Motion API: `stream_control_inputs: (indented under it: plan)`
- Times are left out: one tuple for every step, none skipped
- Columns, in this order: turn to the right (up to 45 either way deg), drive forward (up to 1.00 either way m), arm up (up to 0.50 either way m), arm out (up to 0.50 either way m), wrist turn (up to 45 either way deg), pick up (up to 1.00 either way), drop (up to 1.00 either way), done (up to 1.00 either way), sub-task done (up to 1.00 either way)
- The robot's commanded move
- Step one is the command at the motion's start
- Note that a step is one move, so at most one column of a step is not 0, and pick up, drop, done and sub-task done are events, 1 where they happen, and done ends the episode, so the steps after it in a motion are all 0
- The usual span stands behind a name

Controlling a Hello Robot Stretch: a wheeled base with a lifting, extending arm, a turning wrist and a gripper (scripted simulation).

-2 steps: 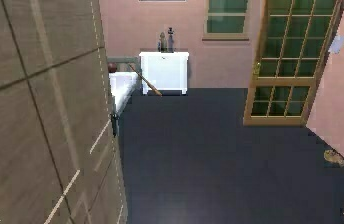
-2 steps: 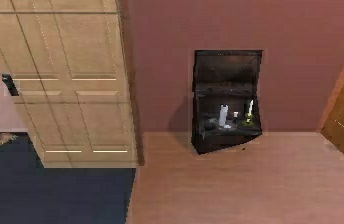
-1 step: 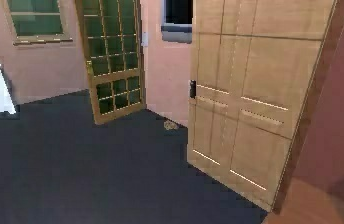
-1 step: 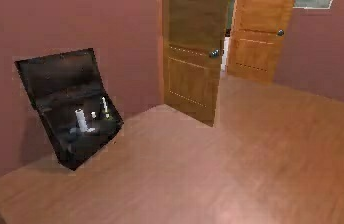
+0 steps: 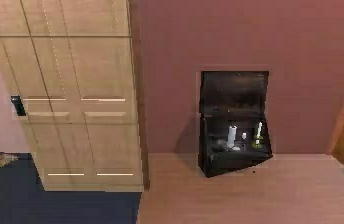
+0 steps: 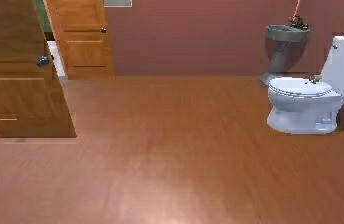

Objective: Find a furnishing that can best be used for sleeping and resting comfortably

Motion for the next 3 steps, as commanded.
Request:
stream_control_inputs:
  plan:
    - [45.0,0.00,0.00,0.00,0.0,0.00,0.00,0.00,0.00]
    - [21.0,0.00,0.00,0.00,0.0,0.00,0.00,0.00,0.00]
    - [3.0,0.00,0.00,0.00,0.0,0.00,0.00,0.00,0.00]
